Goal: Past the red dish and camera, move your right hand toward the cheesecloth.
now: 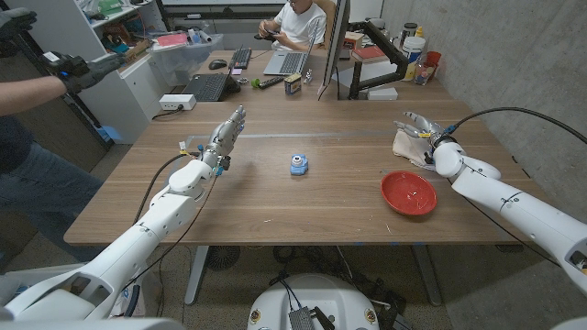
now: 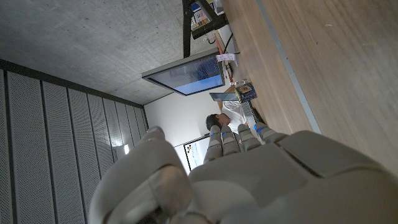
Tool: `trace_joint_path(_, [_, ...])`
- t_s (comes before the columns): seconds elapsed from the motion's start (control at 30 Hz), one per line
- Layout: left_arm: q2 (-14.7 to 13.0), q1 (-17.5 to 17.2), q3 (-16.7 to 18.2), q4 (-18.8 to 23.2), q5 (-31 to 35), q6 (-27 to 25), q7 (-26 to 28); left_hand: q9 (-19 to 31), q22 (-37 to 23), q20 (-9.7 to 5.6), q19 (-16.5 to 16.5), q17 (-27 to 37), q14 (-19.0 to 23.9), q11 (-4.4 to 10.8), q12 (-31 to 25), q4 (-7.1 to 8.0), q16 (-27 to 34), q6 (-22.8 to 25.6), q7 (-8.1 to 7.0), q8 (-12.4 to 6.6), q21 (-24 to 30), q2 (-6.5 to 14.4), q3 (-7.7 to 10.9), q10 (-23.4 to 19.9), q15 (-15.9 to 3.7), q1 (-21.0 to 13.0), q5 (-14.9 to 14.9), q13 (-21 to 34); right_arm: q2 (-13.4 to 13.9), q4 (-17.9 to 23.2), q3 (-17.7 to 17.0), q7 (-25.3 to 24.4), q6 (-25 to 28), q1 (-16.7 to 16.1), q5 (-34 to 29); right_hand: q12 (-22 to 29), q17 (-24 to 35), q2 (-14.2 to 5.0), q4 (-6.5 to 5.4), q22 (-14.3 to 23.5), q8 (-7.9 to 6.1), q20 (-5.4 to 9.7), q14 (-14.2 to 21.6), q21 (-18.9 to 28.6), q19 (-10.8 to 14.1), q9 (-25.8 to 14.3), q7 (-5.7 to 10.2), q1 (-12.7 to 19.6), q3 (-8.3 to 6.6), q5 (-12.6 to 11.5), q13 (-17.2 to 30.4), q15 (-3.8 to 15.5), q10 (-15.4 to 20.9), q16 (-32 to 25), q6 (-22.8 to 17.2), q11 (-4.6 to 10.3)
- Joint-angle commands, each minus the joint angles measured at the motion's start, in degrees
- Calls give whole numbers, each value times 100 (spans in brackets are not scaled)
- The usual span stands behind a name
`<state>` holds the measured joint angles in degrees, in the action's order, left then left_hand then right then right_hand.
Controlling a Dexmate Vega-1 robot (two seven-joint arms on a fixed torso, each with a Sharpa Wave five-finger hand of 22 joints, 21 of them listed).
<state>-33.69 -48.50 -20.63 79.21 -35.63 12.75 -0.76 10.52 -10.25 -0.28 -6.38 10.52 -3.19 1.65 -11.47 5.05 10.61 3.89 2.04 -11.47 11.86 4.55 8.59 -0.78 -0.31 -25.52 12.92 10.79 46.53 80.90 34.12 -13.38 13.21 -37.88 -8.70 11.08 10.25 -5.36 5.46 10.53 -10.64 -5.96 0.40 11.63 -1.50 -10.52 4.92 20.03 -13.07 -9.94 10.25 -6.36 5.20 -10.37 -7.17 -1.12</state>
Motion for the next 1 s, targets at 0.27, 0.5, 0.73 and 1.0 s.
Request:
trace_joint_path(0.27, [12, 7, -36, 53, 27, -46, 44, 25, -21, 65, 6, 13, -48, 63, -28, 3, 22, 83, -1, -15, -7, 62, -31, -6, -22, -21, -17, 16, 40, -72, 178, 324, 390, 187, -78, 40, 19, 60, 3, 21, -29, -94, -37, -25, -50, -25, 22, -13, 21, -14, 35, -71, -24, -7, -27, -56])
trace_joint_path(0.5, [3, -17, -26, 76, 19, -45, 52, 25, -22, 70, 4, 13, -53, 75, -28, 1, 20, 90, -2, -15, -8, 69, -32, -8, -20, -26, -19, 16, 26, -117, 328, 560, 606, 337, -163, 25, 21, 84, 0, 20, -18, -104, -73, -37, -91, -24, 7, -37, 42, -15, 36, -93, -80, -1, 7, -83])
trace_joint_path(0.73, [1, -37, -23, 97, 28, -28, 66, 25, -22, 91, -5, 13, -57, 60, -20, -1, 19, 83, -11, -10, -11, 69, -35, 9, -25, -28, -21, 16, 26, -138, 409, 681, 723, 413, -195, 8, 23, 105, -4, 20, 15, -136, -116, -46, -135, -24, 13, -66, 66, -19, 37, -109, -154, 3, 118, -114])
trace_joint_path(1.0, [27, -56, -20, 94, 22, -10, 93, 25, -23, 120, -19, 13, -63, 77, -21, -2, 18, 86, -12, -9, -17, 69, -41, 7, -31, -29, -23, 17, 62, -98, 404, 665, 715, 418, -204, 12, 22, 110, -5, 20, 9, -159, -122, -47, -149, -25, 18, -76, 75, -21, 37, -103, -166, -2, 126, -123])
